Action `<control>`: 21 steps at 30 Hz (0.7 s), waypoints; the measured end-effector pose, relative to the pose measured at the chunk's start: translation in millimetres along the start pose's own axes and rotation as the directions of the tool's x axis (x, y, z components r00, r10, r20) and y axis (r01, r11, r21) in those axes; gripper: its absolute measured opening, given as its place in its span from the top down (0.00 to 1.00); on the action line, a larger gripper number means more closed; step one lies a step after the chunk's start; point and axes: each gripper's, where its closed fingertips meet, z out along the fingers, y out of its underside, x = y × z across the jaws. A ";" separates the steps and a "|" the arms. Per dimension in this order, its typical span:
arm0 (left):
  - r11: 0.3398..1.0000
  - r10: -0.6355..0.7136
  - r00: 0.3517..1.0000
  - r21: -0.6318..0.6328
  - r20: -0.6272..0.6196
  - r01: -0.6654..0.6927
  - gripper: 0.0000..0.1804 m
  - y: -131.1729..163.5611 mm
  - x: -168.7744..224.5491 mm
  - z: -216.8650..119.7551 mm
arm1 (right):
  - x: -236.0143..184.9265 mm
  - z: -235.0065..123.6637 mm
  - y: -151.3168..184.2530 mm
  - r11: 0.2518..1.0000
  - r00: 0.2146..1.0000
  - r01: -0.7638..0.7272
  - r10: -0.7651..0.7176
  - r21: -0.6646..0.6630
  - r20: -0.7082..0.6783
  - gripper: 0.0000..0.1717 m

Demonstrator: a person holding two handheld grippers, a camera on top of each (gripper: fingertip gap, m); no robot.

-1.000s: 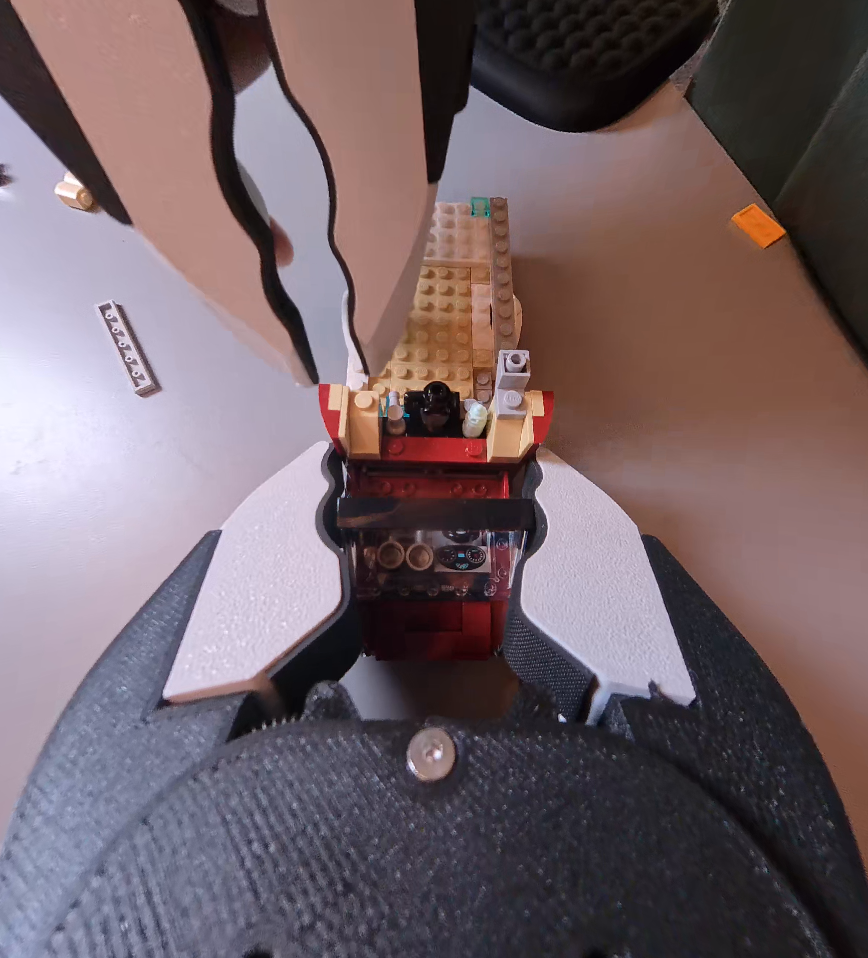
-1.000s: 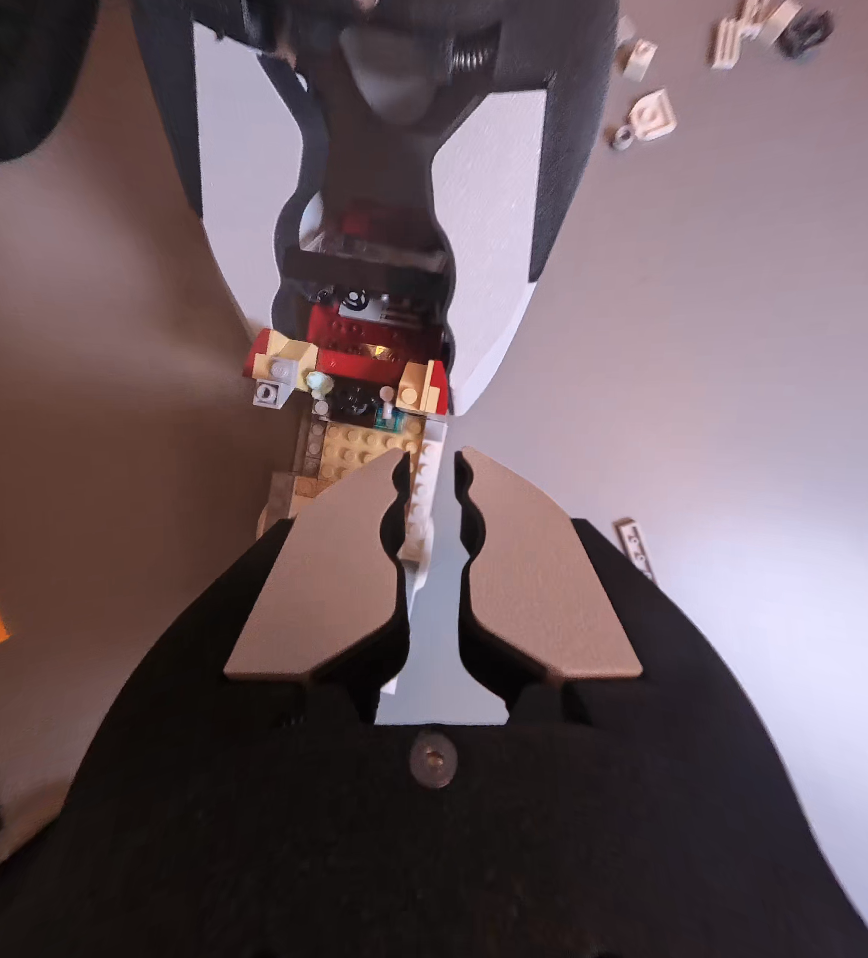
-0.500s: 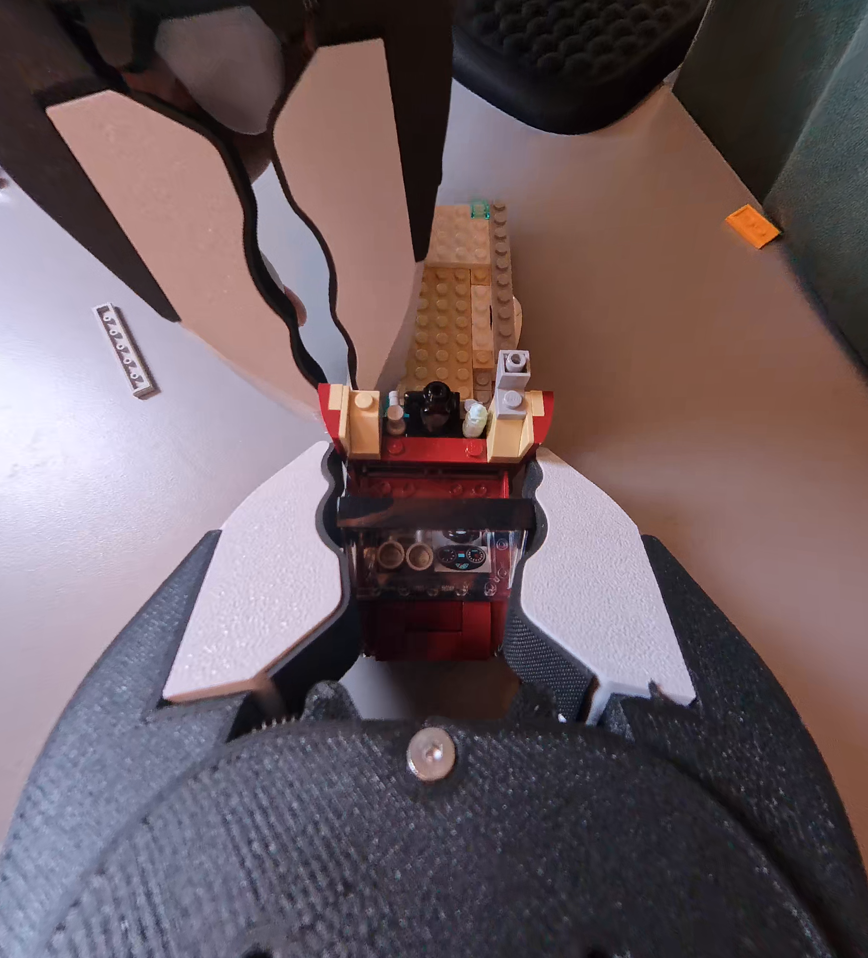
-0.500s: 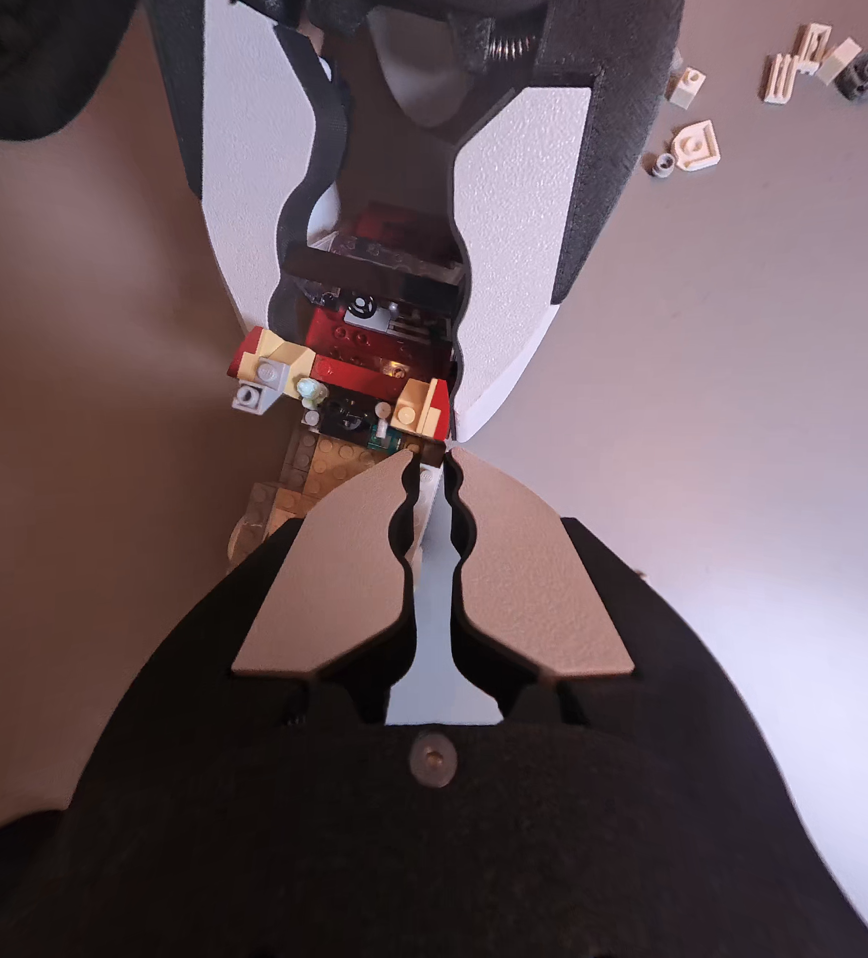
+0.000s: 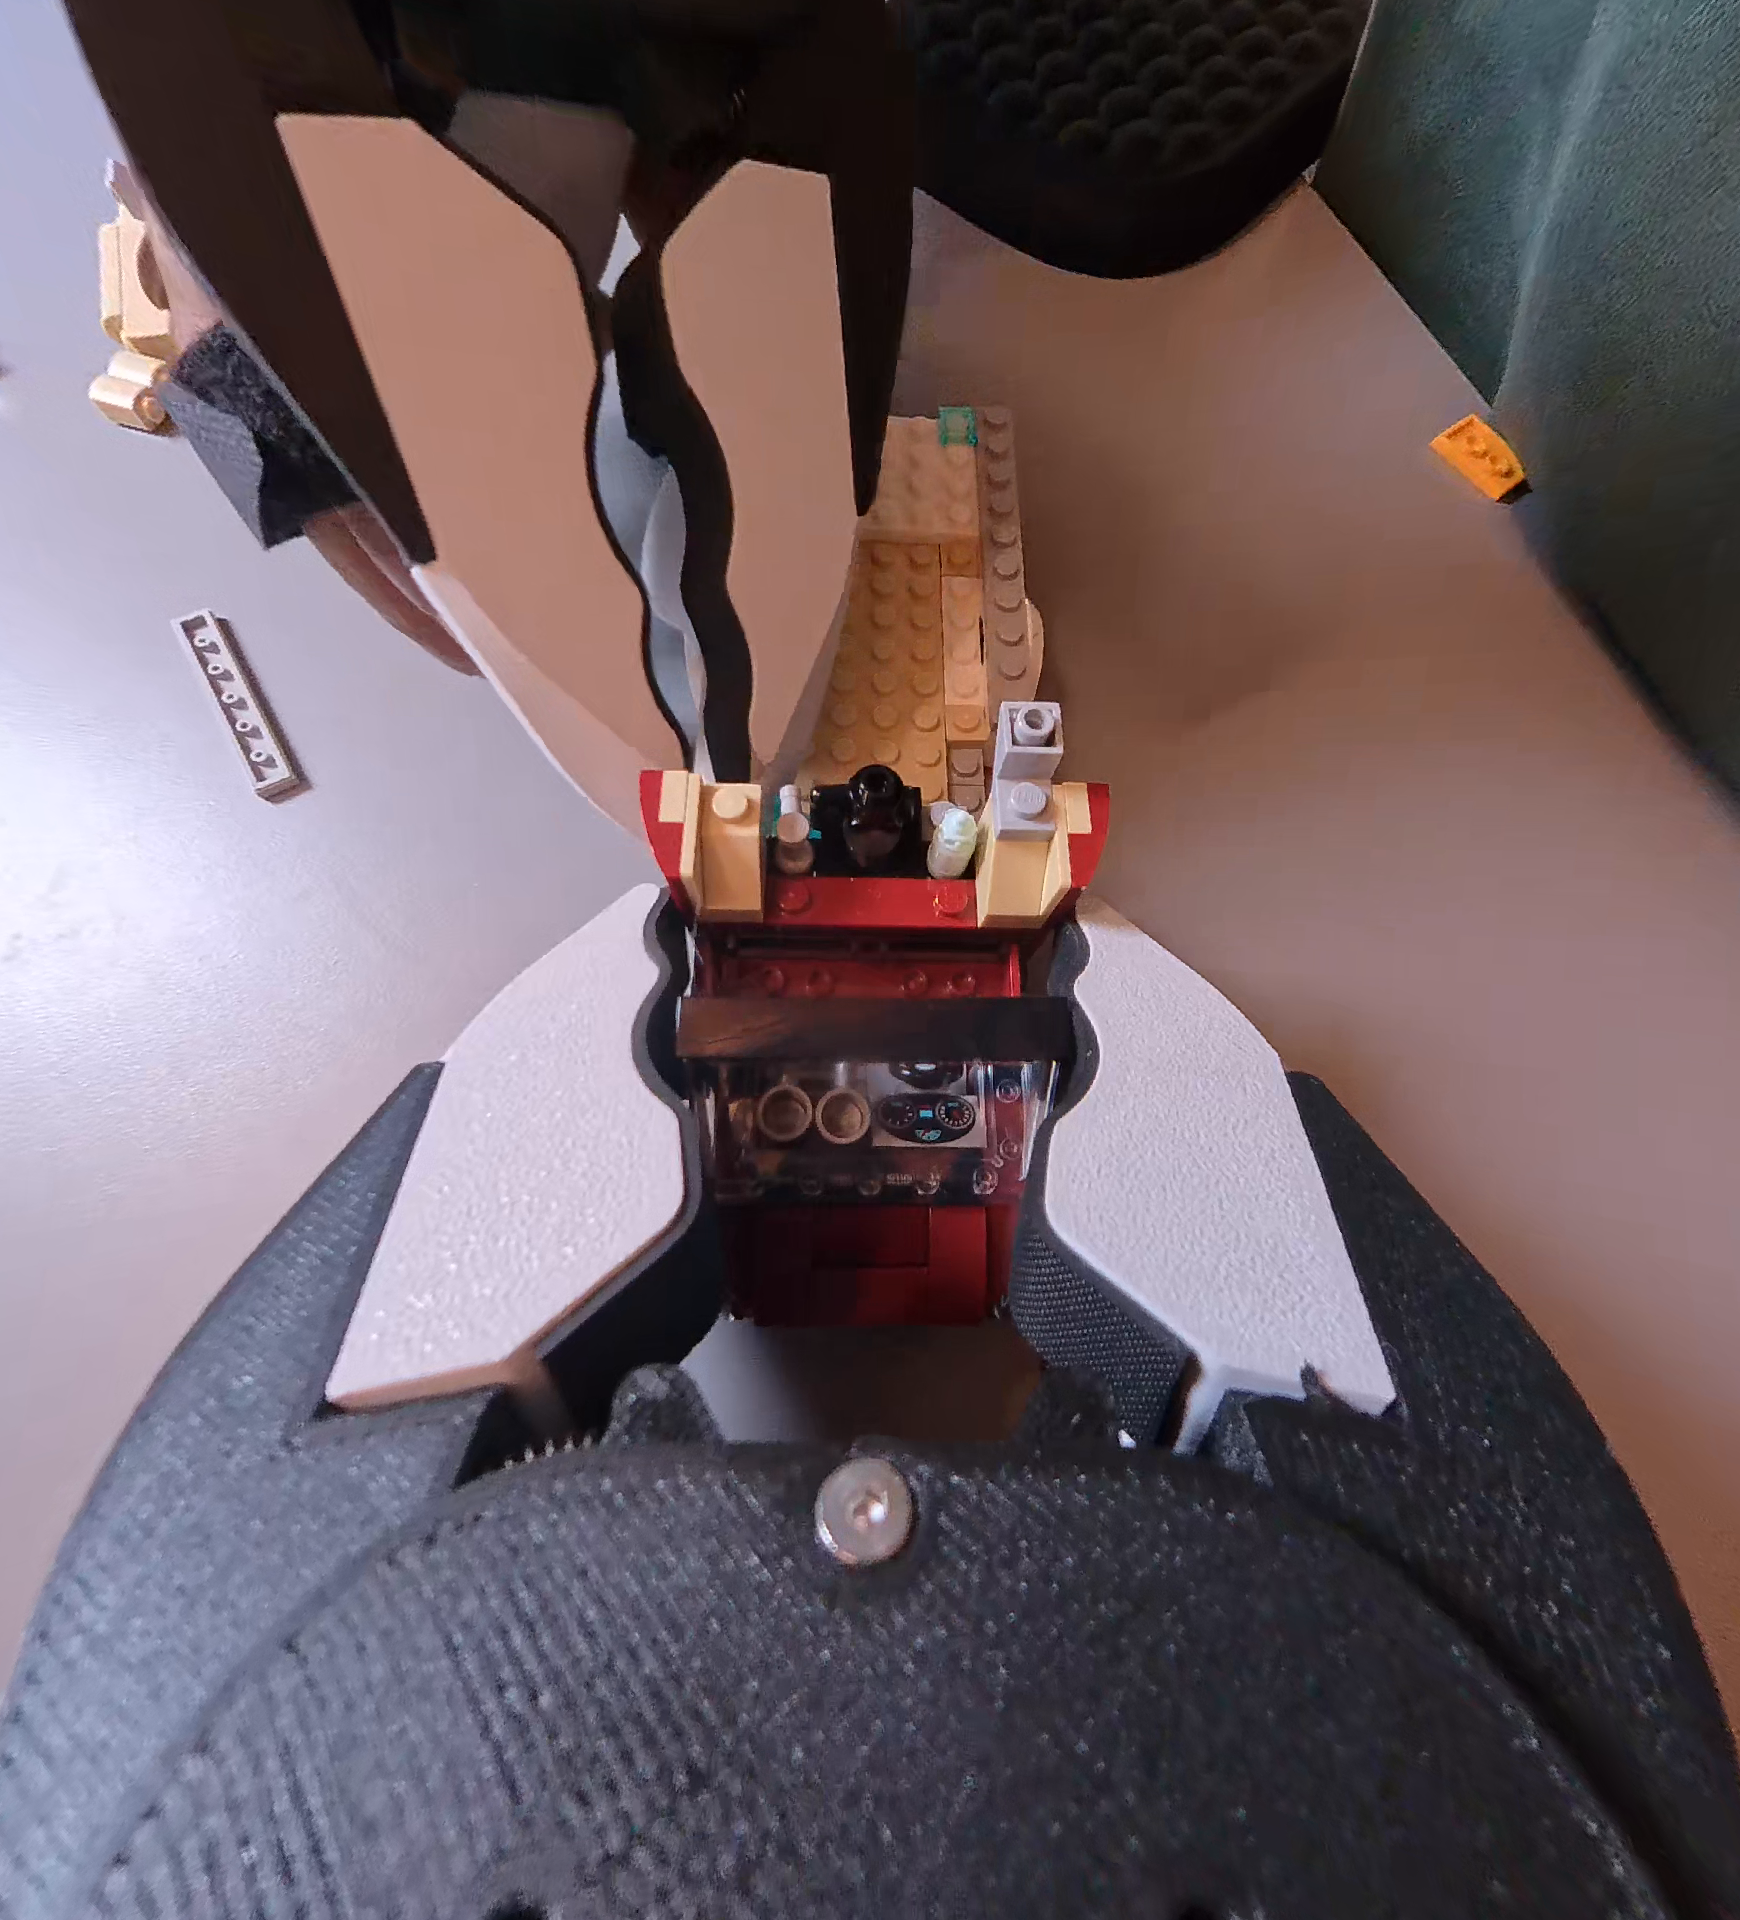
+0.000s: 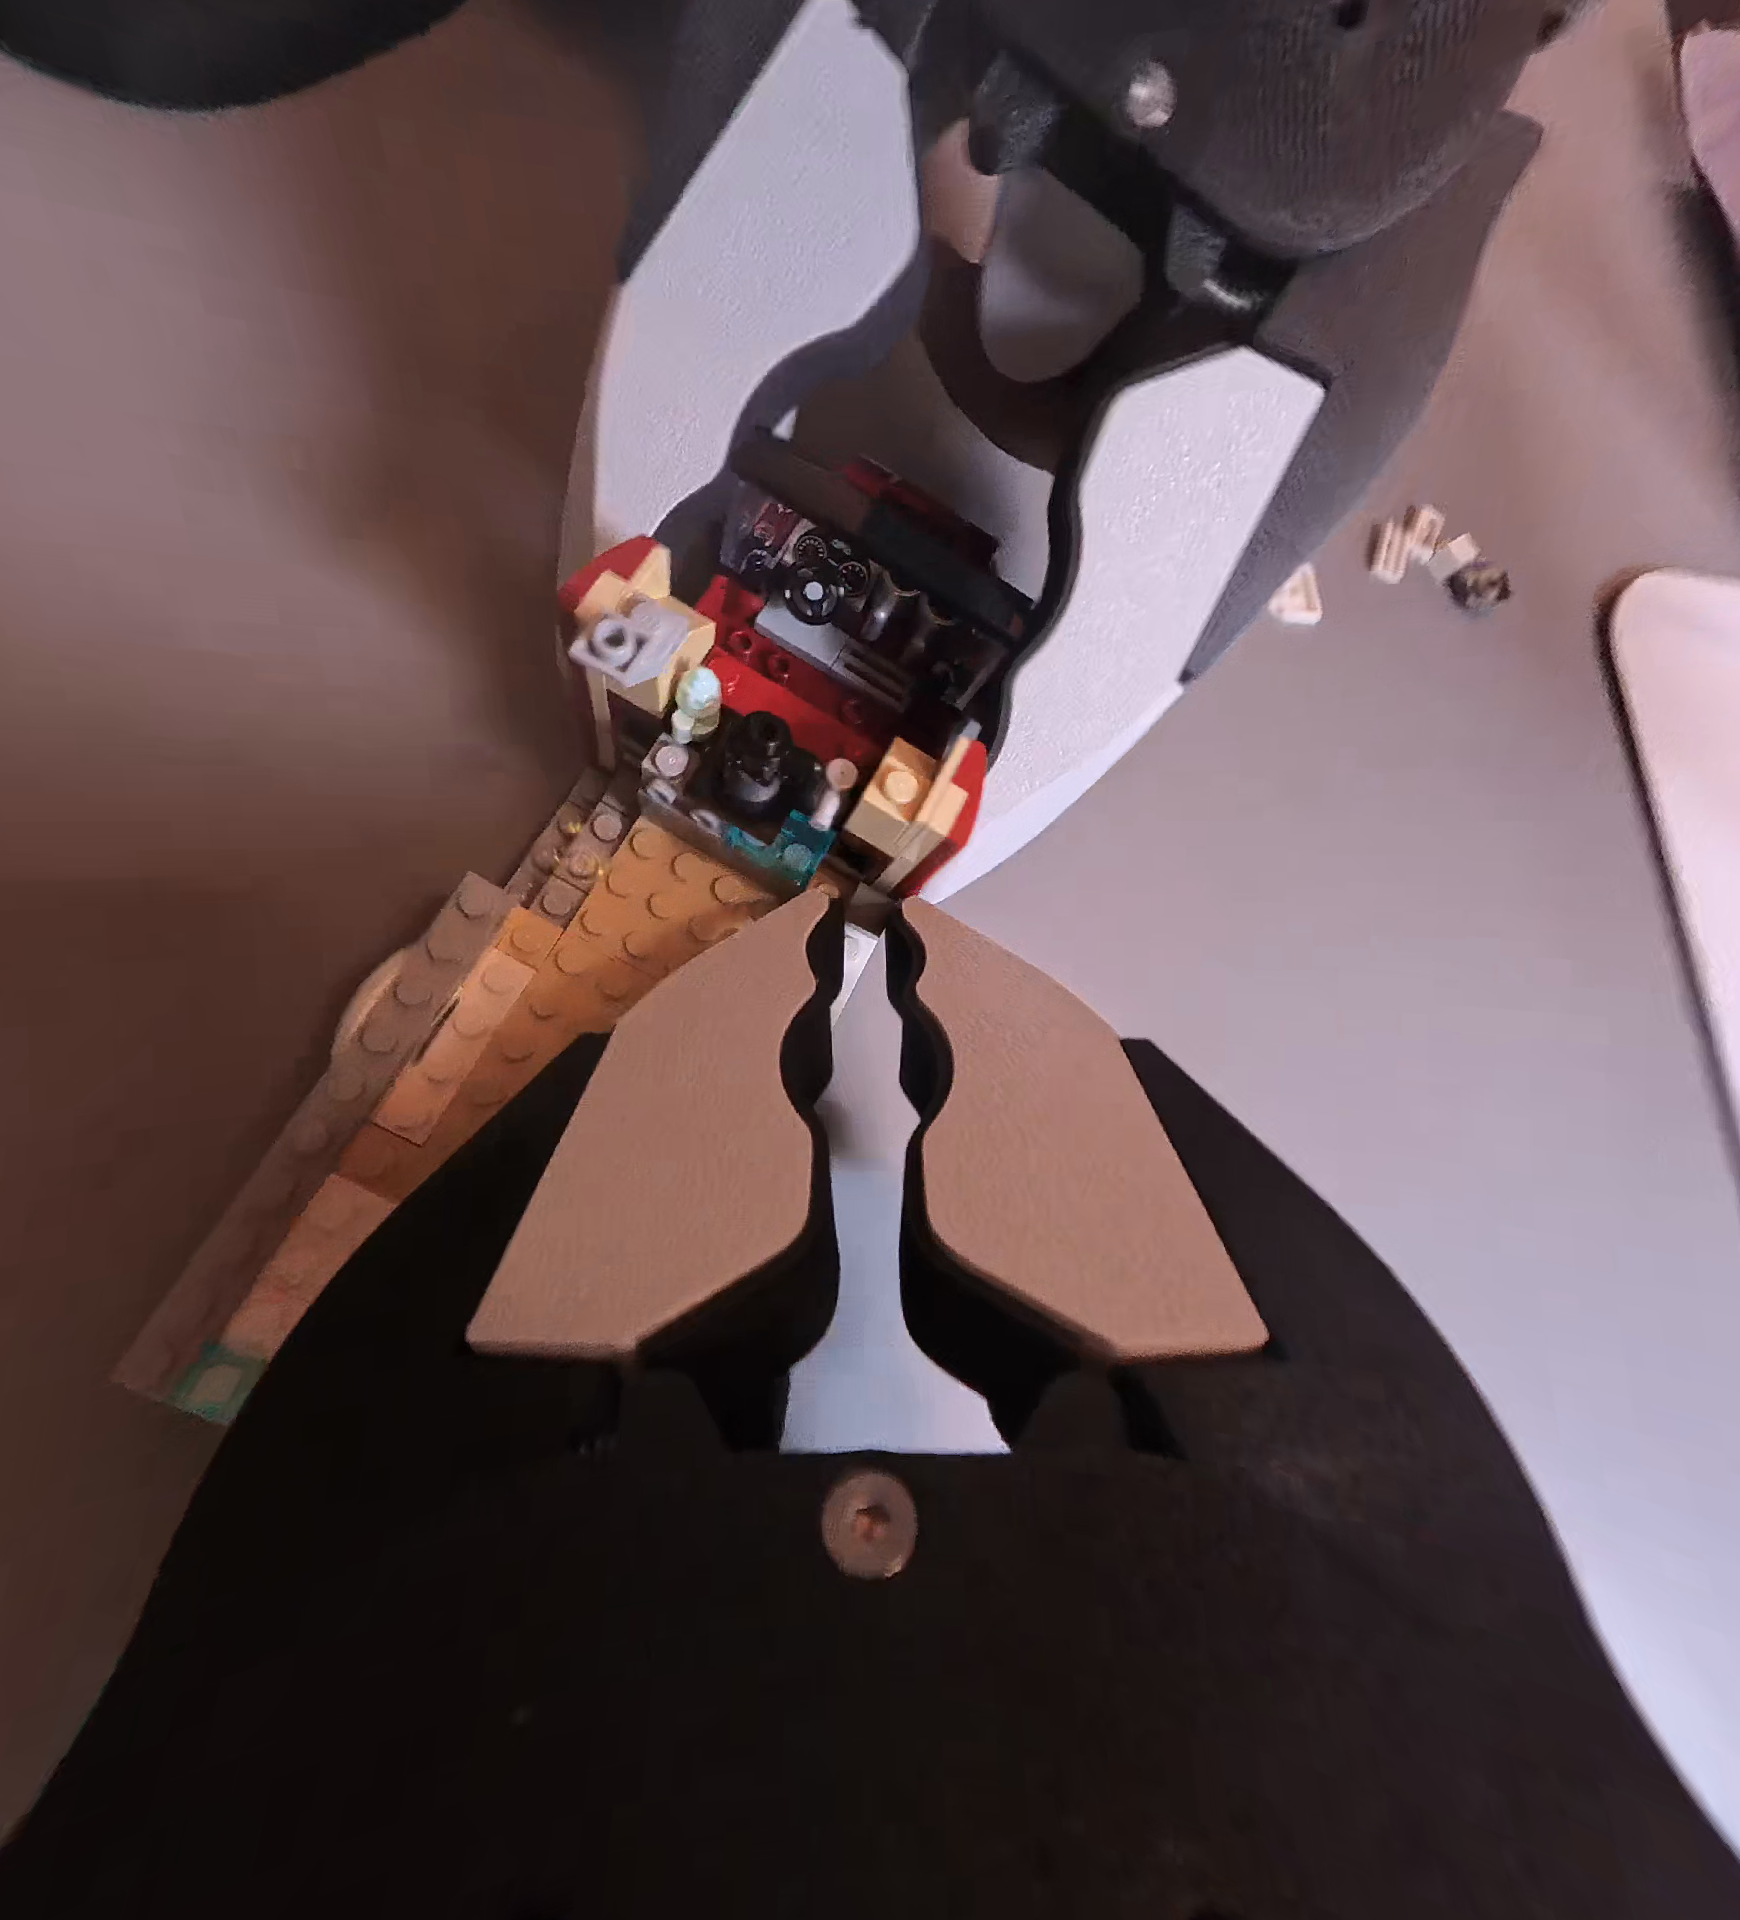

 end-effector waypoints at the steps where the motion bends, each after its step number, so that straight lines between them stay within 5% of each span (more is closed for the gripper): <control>1: 1.000 -0.001 1.000 0.001 -0.001 0.001 0.62 -0.1 0.0 0.0 | -0.2 0.0 0.0 0.997 0.997 -0.074 0.074 0.015 0.031 0.95; 8: 1.000 0.003 1.000 0.000 -0.002 -0.003 0.62 0.1 0.7 0.1 | -1.6 -0.6 -0.4 0.799 0.738 -0.599 0.578 -0.057 0.349 0.96; 16: 1.000 0.026 1.000 -0.010 -0.003 -0.026 0.62 0.7 2.6 1.1 | -0.6 -3.8 -4.5 0.641 0.508 -0.748 0.720 -0.173 0.472 1.00; 21: 1.000 0.022 1.000 -0.007 -0.005 -0.022 0.62 0.3 2.7 1.3 | -0.2 -2.7 -1.7 0.756 0.670 -0.635 0.641 -0.159 0.374 0.99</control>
